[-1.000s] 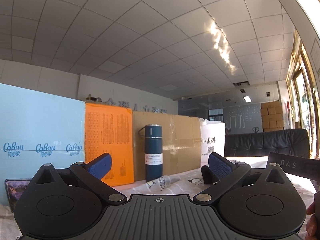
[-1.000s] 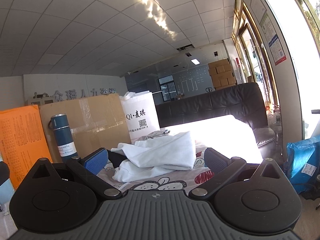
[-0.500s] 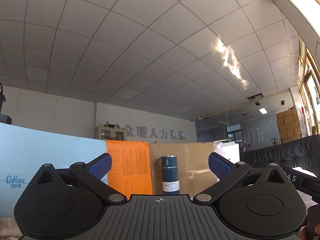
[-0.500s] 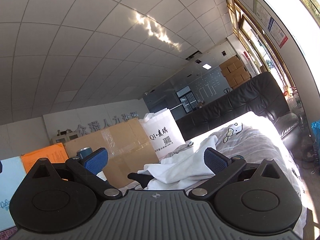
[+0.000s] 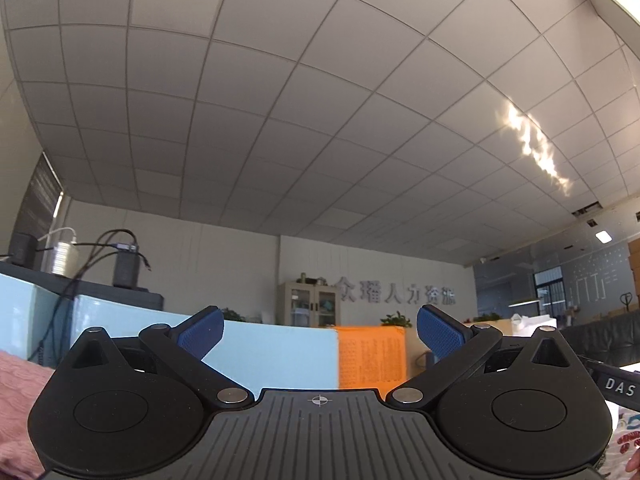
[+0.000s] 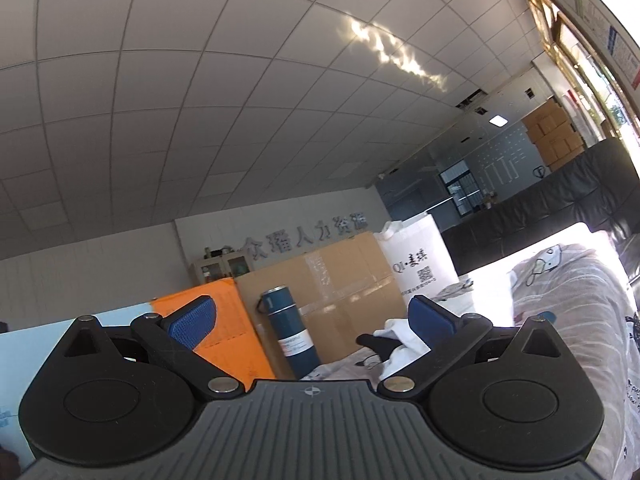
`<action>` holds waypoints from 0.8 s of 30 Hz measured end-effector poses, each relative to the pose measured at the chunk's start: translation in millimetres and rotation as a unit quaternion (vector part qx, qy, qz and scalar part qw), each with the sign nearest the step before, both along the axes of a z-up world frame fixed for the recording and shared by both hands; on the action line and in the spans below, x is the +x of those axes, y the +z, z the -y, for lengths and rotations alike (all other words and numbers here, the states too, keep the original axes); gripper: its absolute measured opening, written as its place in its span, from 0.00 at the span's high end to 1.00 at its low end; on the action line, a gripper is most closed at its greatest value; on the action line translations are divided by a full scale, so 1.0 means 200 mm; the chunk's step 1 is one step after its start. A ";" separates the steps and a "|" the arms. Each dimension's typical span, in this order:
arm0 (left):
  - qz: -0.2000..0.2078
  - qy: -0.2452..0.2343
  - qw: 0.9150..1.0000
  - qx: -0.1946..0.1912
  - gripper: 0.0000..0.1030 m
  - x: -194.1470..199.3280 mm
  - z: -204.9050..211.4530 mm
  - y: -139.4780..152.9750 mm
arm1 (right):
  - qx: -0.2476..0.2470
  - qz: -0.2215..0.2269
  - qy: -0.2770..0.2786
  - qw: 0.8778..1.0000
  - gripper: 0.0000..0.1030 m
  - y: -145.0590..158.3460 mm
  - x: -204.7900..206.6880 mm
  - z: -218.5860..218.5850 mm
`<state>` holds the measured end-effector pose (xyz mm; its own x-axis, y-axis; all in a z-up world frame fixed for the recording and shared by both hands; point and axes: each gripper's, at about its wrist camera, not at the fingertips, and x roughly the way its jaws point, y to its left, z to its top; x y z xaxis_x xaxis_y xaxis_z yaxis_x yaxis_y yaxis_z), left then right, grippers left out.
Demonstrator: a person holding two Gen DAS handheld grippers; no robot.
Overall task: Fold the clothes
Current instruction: 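Swing both tools toward the pink knit sweater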
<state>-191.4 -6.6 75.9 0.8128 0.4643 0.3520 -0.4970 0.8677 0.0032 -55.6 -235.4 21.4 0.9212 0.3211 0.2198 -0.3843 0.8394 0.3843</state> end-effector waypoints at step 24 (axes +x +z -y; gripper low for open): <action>0.131 0.177 0.946 -0.236 0.00 -0.93 -0.99 -0.05 | -0.218 0.048 0.469 0.855 0.00 0.40 -0.59 -1.31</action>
